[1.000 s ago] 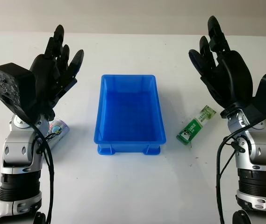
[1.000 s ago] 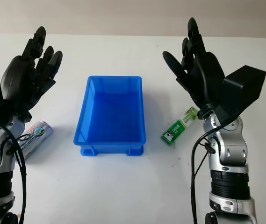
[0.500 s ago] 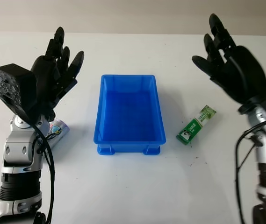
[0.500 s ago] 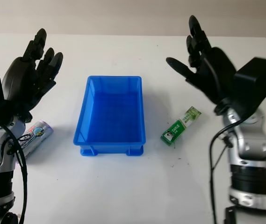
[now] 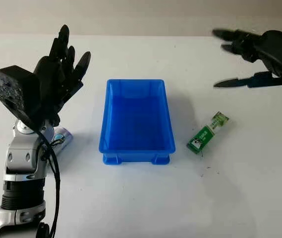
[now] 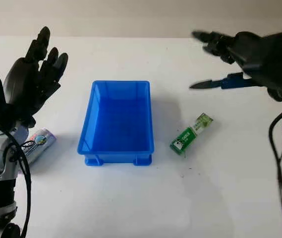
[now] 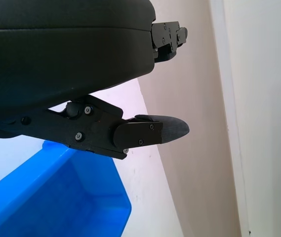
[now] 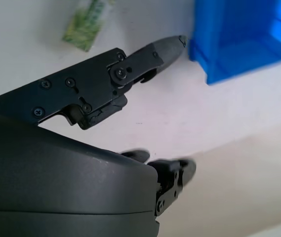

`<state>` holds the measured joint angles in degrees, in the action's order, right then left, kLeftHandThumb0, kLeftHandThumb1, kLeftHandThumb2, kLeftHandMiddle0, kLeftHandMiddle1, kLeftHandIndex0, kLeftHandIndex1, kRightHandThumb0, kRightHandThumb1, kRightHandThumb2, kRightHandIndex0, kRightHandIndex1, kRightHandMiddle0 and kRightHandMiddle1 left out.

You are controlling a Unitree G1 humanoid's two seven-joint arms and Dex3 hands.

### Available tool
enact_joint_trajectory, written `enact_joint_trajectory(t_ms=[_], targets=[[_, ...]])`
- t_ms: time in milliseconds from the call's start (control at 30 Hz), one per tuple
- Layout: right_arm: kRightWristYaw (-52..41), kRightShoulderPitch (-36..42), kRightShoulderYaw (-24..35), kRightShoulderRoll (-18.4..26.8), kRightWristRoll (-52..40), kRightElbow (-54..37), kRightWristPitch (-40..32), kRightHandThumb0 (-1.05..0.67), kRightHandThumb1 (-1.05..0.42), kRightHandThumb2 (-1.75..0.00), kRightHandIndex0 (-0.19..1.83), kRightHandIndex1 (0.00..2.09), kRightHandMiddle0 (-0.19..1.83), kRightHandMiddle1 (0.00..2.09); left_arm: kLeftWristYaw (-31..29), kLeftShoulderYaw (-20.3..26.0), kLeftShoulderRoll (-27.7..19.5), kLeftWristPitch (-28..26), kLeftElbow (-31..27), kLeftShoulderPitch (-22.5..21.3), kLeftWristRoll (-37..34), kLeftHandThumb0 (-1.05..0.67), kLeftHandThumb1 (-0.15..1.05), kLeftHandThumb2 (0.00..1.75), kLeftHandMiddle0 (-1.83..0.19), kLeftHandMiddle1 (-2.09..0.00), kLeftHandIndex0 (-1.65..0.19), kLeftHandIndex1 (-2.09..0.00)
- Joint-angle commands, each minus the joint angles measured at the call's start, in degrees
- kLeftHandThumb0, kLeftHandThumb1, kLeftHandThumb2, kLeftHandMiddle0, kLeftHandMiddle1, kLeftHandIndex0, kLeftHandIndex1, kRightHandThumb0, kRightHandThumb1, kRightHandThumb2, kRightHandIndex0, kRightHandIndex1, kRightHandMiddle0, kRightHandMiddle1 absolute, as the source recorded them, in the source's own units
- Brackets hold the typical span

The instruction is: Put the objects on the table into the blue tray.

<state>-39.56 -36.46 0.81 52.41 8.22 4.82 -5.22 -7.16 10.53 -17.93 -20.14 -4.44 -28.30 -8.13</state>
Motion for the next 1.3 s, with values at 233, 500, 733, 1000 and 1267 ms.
enact_joint_trajectory(t_ms=[233,500,733,1000,1267], targets=[[-1.3,0.6,-6.6,7.1,15.7,-0.3,17.9,-0.49,-0.80,-0.06,0.35,0.04,0.36,0.03,-0.4,0.5,-0.5,-0.2,-0.6,-0.8,-0.5,-0.48,1.05,0.40,0.11,-0.05,0.12,-0.06],[0.0,4.2,-7.6,5.9,17.9,0.2,23.8,-0.38,-0.80,-0.05,0.34,0.05,0.36,0.05,-0.8,-0.1,-0.9,0.0,-0.2,-1.0,0.3,-0.48,1.05,0.40,0.11,-0.05,0.11,-0.06],[6.8,7.1,-8.8,4.7,21.6,5.9,30.9,-0.39,-0.81,-0.06,0.37,0.06,0.39,0.06,-0.5,-0.2,-0.4,-0.3,0.0,-1.2,0.3,-0.49,1.05,0.39,0.13,-0.05,0.12,-0.05],[17.9,6.1,-10.5,3.1,24.1,17.5,43.6,-0.42,-0.85,-0.06,0.48,0.12,0.48,0.11,-0.3,-0.5,-0.3,0.2,-0.4,-0.7,1.1,-0.45,1.05,0.42,0.09,-0.06,0.11,-0.06],[27.9,6.9,-11.8,1.6,27.1,24.2,51.3,-0.36,-0.90,-0.06,0.21,0.95,0.22,0.92,-0.8,-0.1,-0.5,0.1,-0.4,-0.7,0.9,-0.45,1.05,0.42,0.10,-0.06,0.12,-0.05]])
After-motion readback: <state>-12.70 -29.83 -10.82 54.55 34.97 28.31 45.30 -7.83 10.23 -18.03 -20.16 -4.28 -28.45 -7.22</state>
